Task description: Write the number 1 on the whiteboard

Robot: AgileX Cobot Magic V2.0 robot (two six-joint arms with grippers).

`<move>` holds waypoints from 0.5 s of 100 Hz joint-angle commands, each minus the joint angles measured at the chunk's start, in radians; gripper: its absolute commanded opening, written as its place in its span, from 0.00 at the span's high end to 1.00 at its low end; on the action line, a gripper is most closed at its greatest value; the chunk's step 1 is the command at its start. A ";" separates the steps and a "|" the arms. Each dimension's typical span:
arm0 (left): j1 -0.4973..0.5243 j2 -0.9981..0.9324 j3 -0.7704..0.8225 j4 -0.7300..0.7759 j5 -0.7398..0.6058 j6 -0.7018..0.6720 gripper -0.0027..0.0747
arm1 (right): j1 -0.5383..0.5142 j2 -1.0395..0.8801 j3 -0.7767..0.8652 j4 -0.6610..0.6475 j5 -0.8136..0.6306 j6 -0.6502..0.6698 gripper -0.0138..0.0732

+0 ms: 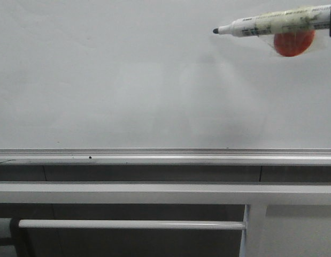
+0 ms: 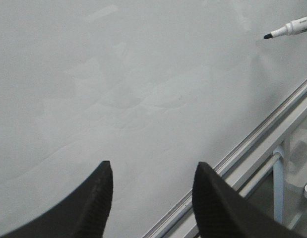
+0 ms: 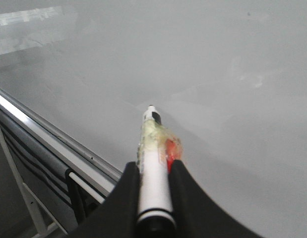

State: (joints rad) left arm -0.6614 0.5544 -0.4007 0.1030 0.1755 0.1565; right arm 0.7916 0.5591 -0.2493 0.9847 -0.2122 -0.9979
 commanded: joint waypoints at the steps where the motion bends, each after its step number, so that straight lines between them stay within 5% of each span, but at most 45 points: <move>1: 0.002 0.001 -0.033 -0.012 -0.085 -0.012 0.54 | 0.001 0.028 -0.039 -0.013 -0.075 -0.001 0.91; 50: 0.002 0.001 -0.033 -0.010 -0.085 -0.012 0.54 | 0.001 0.202 -0.039 -0.013 -0.098 -0.001 0.91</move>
State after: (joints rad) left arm -0.6614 0.5544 -0.4007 0.1030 0.1731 0.1565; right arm 0.7956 0.7264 -0.2528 0.9847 -0.2355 -0.9979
